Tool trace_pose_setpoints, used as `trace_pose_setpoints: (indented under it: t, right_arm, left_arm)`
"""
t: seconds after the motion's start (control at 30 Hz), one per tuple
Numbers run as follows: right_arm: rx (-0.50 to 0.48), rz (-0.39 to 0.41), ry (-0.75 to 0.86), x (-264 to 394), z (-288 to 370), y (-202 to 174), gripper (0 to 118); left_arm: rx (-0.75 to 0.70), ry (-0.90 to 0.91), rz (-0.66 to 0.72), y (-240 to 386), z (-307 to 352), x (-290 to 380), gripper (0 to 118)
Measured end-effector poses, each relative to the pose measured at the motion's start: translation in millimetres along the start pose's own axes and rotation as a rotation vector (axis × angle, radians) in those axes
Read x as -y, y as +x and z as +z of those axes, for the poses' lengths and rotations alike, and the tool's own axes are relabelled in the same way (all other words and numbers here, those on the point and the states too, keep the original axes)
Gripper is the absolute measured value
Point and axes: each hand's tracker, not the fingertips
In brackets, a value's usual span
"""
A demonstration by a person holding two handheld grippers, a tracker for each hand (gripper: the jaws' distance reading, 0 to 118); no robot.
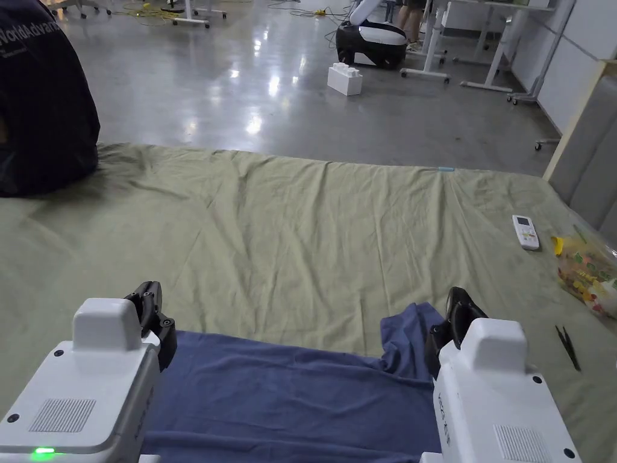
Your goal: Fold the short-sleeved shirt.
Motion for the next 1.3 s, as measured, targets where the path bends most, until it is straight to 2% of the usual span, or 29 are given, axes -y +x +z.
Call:
trace_pose_setpoints:
  t: [0.3,0.5,0.53,0.57,0.6,0.63,0.67,0.73,0.87,1.07,1.2,1.3]
  right_arm:
    - [-0.028,0.026,-0.053,7,-6,0,0]
    - [0.000,0.022,-0.131,32,-16,16,0]
    - [0.005,0.021,-0.147,36,-17,19,0]
    - [0.009,0.016,-0.164,39,-17,23,0]
    - [0.013,0.023,-0.172,38,-17,24,0]
    - [0.018,0.024,-0.183,38,-16,26,0]
    - [0.022,0.026,-0.191,39,-15,29,0]
    - [0.033,0.037,-0.212,43,-16,33,0]
    - [0.048,0.083,-0.264,54,-21,37,0]
    - [0.066,0.100,-0.329,69,-26,44,0]
    - [0.069,0.100,-0.359,78,-30,43,0]
    - [0.063,0.105,-0.375,82,-33,42,0]
  left_arm:
    - [0.027,-0.209,0.028,-45,-61,30,3]
    - [0.067,-0.494,0.043,-74,-139,59,3]
    - [0.080,-0.532,0.051,-78,-152,66,6]
    - [0.082,-0.579,0.054,-81,-166,72,15]
    - [0.083,-0.612,0.073,-83,-176,77,30]
    - [0.065,-0.660,0.078,-85,-187,82,53]
    - [0.074,-0.684,0.085,-86,-194,87,67]
    - [0.083,-0.736,0.077,-87,-212,95,78]
    - [0.101,-0.841,0.004,-82,-242,109,79]
    - [0.051,-0.817,0.022,-80,-266,114,79]
    - [0.034,-0.895,-0.041,-79,-291,129,78]
    - [0.038,-0.879,-0.078,-74,-292,132,78]
